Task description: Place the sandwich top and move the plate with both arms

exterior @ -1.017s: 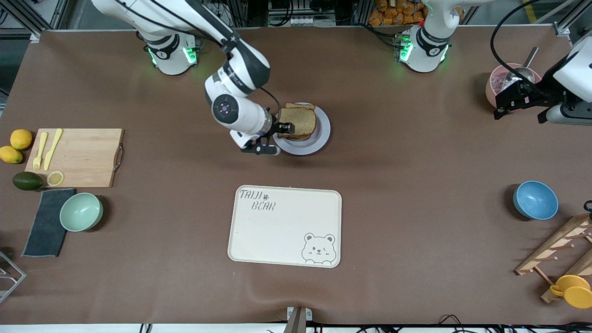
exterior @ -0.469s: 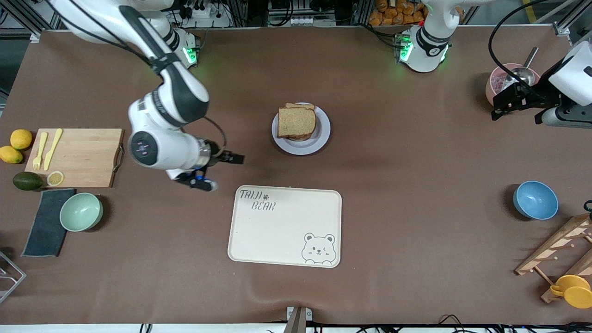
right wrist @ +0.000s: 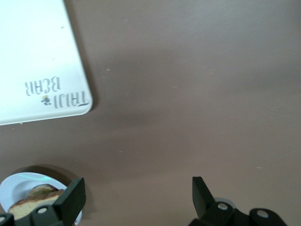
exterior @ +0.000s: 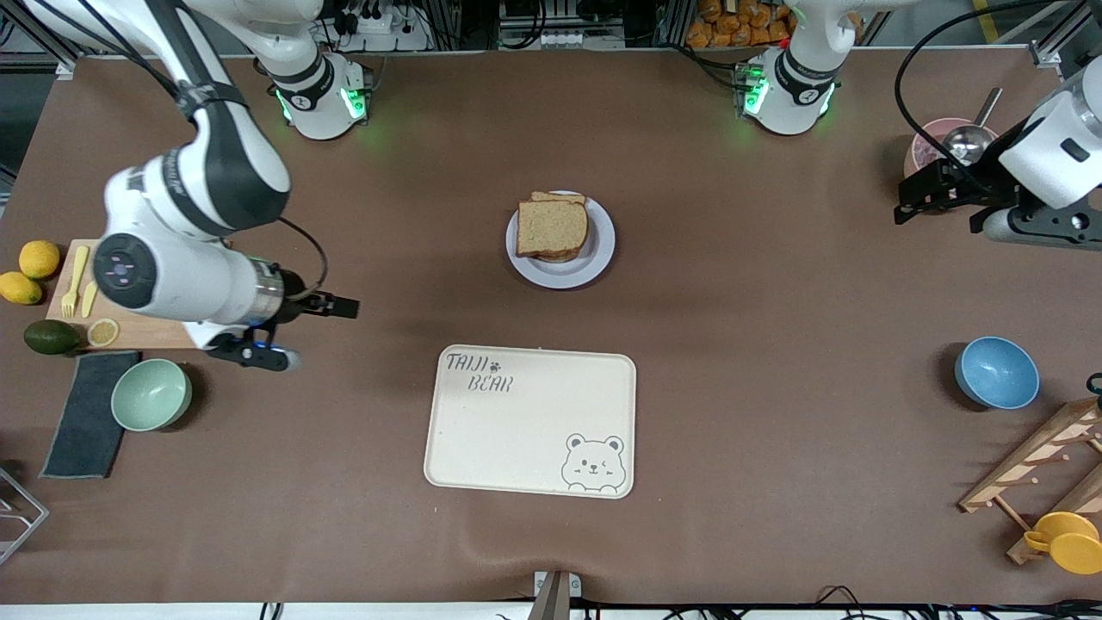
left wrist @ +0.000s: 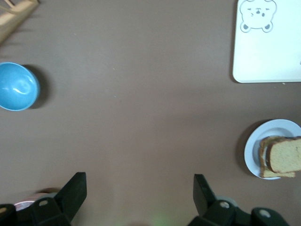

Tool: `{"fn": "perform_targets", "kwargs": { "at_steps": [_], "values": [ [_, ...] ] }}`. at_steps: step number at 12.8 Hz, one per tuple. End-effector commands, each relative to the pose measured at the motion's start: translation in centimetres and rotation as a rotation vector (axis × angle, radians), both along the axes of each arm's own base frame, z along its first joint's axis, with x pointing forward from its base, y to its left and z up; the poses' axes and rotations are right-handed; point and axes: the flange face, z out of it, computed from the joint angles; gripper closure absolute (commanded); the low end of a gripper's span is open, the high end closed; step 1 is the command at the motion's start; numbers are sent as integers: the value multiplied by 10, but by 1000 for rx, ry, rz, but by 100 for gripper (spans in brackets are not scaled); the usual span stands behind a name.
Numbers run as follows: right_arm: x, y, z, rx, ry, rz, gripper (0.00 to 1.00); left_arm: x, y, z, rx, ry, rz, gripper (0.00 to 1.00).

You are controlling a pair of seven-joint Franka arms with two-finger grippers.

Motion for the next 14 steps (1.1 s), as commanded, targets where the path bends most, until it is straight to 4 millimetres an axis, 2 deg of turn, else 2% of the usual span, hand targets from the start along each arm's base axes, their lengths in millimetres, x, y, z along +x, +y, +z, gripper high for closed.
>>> {"fn": "perform_targets", "kwargs": {
  "at_steps": [1, 2, 5, 9, 10, 12, 14],
  "values": [
    [-8, -34, 52, -92, -56, 108, 0, -13, -10, -28, -67, 85, -5, 0],
    [-11, -47, 71, -103, -92, 164, 0, -15, -13, -38, -86, 110, -6, 0],
    [-18, -89, 102, -97, -115, 223, 0, -28, -31, -87, -242, 240, -5, 0],
    [-31, -113, 145, -99, -162, 278, 0, -37, -45, -147, -404, 350, -98, 0],
    [-38, -113, 155, -102, -173, 277, 0, -40, -49, -158, -418, 365, -94, 0],
    [-41, -116, 155, -101, -166, 273, 0, -49, -62, -188, -444, 373, -127, 0],
    [-43, -117, 160, -100, -187, 299, 0, -57, -68, -232, -567, 364, -164, 0]
  ]
}}
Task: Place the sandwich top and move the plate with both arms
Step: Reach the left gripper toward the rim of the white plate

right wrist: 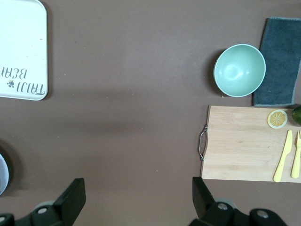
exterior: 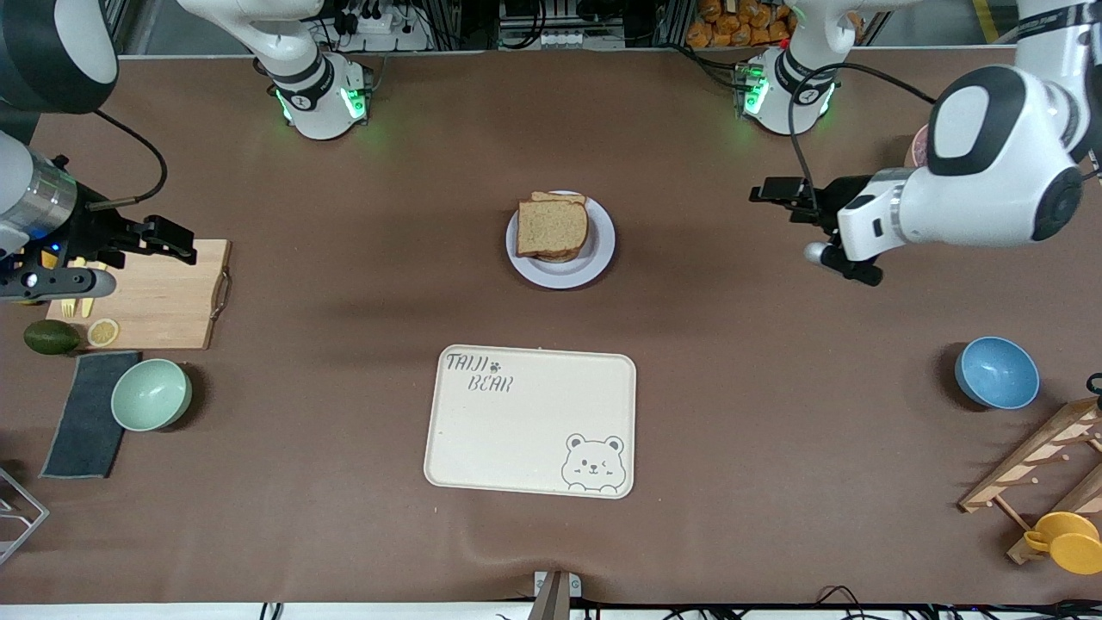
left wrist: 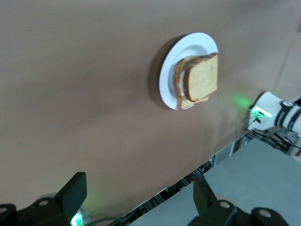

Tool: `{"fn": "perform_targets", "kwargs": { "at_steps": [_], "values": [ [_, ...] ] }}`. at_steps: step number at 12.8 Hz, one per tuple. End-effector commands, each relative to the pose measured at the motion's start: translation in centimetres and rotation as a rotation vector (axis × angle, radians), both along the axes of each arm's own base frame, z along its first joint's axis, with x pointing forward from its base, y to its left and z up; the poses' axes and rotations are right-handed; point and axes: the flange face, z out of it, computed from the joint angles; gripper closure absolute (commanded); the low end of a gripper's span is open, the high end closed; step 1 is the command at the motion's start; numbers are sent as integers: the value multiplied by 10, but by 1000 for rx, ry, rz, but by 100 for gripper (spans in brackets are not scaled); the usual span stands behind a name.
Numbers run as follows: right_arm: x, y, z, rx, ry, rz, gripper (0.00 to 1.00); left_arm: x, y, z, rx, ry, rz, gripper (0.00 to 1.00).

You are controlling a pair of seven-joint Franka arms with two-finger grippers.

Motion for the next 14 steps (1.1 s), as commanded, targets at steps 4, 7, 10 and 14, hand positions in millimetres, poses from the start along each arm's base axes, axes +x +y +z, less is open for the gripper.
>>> {"fn": "perform_targets", "kwargs": {
  "at_steps": [4, 7, 10, 14],
  "values": [
    [-7, -6, 9, -10, -38, 49, 0, -29, -61, -97, -122, -60, -16, 0],
    [-12, -17, 20, -11, -60, 29, 0, -39, -67, -141, -223, -37, 3, 0],
    [-18, -23, 29, -6, -76, 16, 0, -61, -79, -187, -305, -60, 48, 0],
    [-25, -29, 34, 47, -96, -13, 0, -87, -118, -224, -336, -101, 118, 0]
  ]
}}
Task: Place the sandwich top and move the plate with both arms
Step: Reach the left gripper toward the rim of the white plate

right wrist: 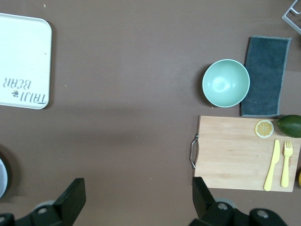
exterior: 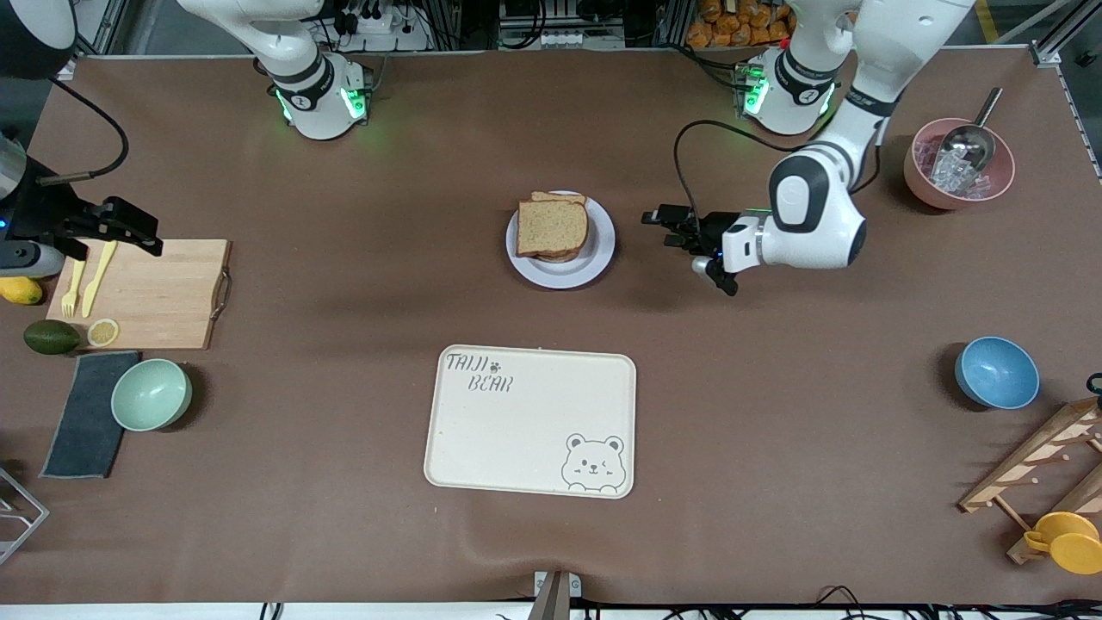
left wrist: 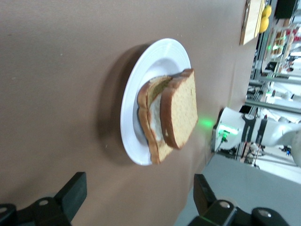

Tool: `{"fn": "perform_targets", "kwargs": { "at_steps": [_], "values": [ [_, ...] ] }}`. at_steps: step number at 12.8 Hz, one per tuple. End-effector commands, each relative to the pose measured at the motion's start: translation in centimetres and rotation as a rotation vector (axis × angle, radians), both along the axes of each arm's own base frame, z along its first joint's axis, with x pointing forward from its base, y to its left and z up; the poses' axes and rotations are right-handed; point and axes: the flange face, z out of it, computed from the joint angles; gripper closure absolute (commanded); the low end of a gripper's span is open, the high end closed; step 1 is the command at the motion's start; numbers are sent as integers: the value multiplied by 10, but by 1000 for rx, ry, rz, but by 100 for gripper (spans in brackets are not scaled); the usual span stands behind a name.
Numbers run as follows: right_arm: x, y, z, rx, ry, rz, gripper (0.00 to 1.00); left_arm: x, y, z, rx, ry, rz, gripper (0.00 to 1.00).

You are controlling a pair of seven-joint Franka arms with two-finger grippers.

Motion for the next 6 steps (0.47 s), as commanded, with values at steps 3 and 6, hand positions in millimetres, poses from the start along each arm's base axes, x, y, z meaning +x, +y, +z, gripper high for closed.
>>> {"fn": "perform_targets", "kwargs": {
  "at_steps": [3, 6],
  "values": [
    [-15, -7, 5, 32, -19, -14, 0, -33, -50, -37, -11, -68, 48, 0],
    [-15, -7, 3, 30, -10, -14, 0, -51, -56, -68, -55, -77, 71, 0]
  ]
}}
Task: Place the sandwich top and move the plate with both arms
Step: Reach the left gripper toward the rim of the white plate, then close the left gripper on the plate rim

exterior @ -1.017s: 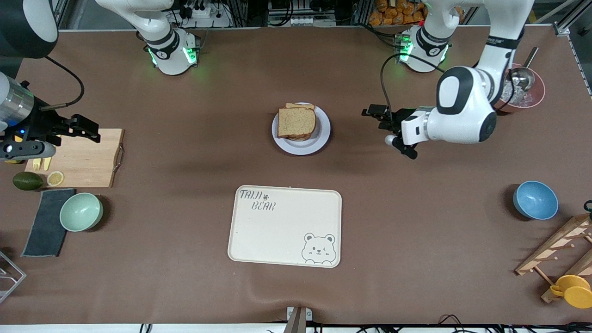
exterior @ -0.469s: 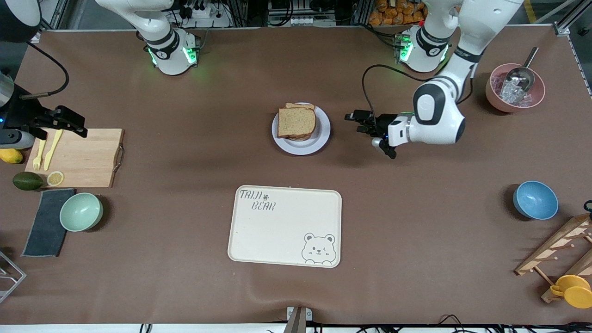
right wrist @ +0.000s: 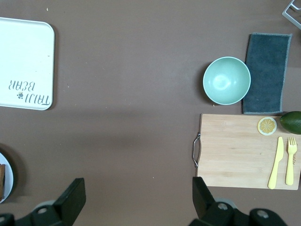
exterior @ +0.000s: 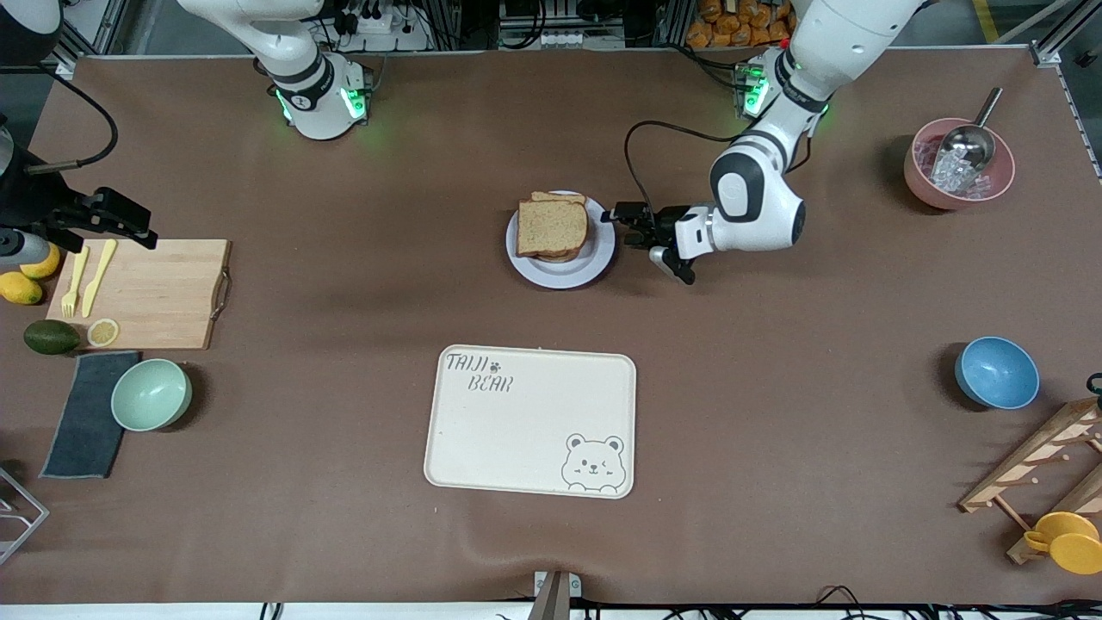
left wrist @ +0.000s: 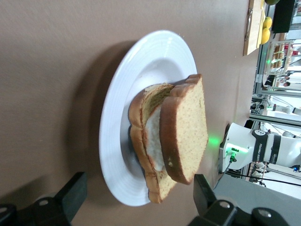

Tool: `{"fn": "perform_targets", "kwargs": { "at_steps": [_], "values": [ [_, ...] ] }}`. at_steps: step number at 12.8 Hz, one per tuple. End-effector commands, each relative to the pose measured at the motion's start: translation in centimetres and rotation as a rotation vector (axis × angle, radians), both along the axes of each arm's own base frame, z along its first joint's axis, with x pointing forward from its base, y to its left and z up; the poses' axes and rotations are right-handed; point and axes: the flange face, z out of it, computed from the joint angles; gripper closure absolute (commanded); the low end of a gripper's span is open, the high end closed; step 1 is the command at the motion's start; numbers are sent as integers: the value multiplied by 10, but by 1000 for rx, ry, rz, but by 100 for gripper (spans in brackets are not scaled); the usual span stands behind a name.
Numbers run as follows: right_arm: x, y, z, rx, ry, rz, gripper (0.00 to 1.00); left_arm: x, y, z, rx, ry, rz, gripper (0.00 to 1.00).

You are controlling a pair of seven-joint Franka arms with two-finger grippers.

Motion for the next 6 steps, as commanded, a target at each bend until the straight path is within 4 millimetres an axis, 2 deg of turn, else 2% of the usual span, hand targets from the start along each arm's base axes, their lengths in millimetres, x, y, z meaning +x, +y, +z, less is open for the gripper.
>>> {"fn": "perform_targets", "kwargs": {
  "at_steps": [1, 3, 6],
  "values": [
    [-8, 0, 1, 15, -4, 4, 0, -11, -2, -25, -35, -27, 19, 0],
    [-8, 0, 1, 15, -6, 3, 0, -14, -1, -33, -50, -37, 33, 0],
    [-8, 0, 1, 15, -4, 3, 0, -7, 1, -30, -55, -47, 43, 0]
  ]
}}
